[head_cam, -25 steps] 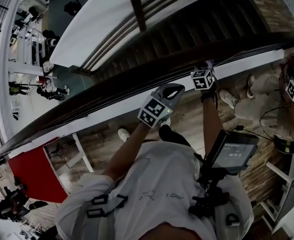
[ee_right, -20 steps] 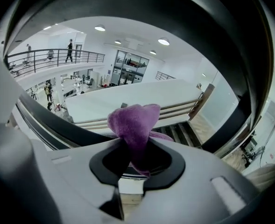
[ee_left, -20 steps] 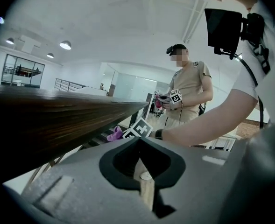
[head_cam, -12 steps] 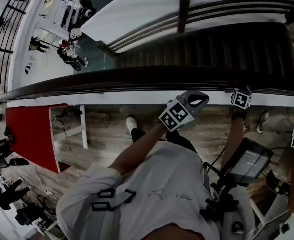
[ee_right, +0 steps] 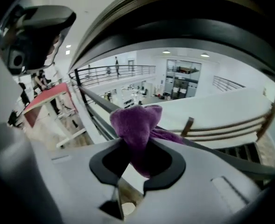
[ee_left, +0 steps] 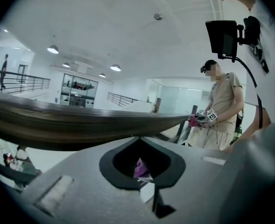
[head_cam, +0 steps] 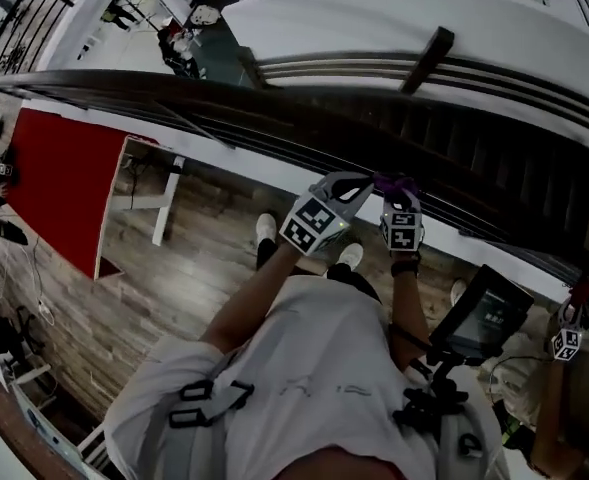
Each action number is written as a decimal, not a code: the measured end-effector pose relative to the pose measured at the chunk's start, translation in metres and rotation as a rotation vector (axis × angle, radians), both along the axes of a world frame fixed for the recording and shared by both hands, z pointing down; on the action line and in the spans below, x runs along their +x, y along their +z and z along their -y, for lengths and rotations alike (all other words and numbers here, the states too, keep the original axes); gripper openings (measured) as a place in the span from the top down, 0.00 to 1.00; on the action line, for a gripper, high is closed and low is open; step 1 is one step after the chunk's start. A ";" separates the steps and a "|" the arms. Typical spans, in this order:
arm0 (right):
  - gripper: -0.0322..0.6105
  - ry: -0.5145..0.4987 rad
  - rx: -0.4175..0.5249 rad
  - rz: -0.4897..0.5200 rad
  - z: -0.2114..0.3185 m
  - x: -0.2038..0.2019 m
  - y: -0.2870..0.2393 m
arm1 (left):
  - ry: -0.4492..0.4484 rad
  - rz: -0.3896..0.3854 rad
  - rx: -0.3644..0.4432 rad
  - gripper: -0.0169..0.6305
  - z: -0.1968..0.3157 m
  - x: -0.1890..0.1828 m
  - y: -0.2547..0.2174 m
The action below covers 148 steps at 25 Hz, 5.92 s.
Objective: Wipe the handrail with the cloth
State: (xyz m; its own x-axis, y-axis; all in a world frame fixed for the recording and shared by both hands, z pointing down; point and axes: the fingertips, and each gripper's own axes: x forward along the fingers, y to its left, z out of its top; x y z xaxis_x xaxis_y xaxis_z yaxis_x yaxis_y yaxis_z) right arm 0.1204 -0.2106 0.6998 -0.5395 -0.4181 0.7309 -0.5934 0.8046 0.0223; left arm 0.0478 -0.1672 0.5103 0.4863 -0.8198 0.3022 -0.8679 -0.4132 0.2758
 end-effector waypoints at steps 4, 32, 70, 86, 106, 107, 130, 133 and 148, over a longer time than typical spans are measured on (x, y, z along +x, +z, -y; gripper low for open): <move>0.84 -0.253 -0.049 -0.022 -0.050 -0.109 0.005 | -0.217 0.007 -0.026 0.98 -0.045 -0.098 0.003; 0.83 -0.786 0.261 -0.176 -0.197 -0.556 0.129 | -0.763 -0.045 -0.183 0.98 -0.228 -0.443 0.088; 0.84 -0.868 0.395 -0.413 -0.148 -0.542 0.211 | -0.755 -0.145 -0.200 0.98 -0.234 -0.417 0.139; 0.84 -0.737 0.347 -0.394 -0.116 -0.433 0.176 | -0.479 -0.151 -0.184 0.98 -0.156 -0.316 0.128; 0.85 -0.600 0.318 -0.447 -0.054 -0.258 0.172 | -0.268 -0.104 -0.259 0.98 -0.102 -0.173 0.137; 0.85 -0.586 0.320 -0.447 -0.048 -0.246 0.183 | -0.251 -0.102 -0.261 0.98 -0.098 -0.167 0.138; 0.85 -0.293 0.262 -0.476 0.008 -0.062 0.190 | -0.003 -0.102 -0.302 0.98 -0.053 -0.034 0.164; 0.85 -0.259 0.268 -0.489 0.015 -0.030 0.188 | 0.028 -0.099 -0.304 0.98 -0.045 -0.012 0.165; 0.85 -0.094 0.261 -0.521 0.051 0.129 0.182 | 0.163 -0.091 -0.303 0.98 -0.013 0.109 0.169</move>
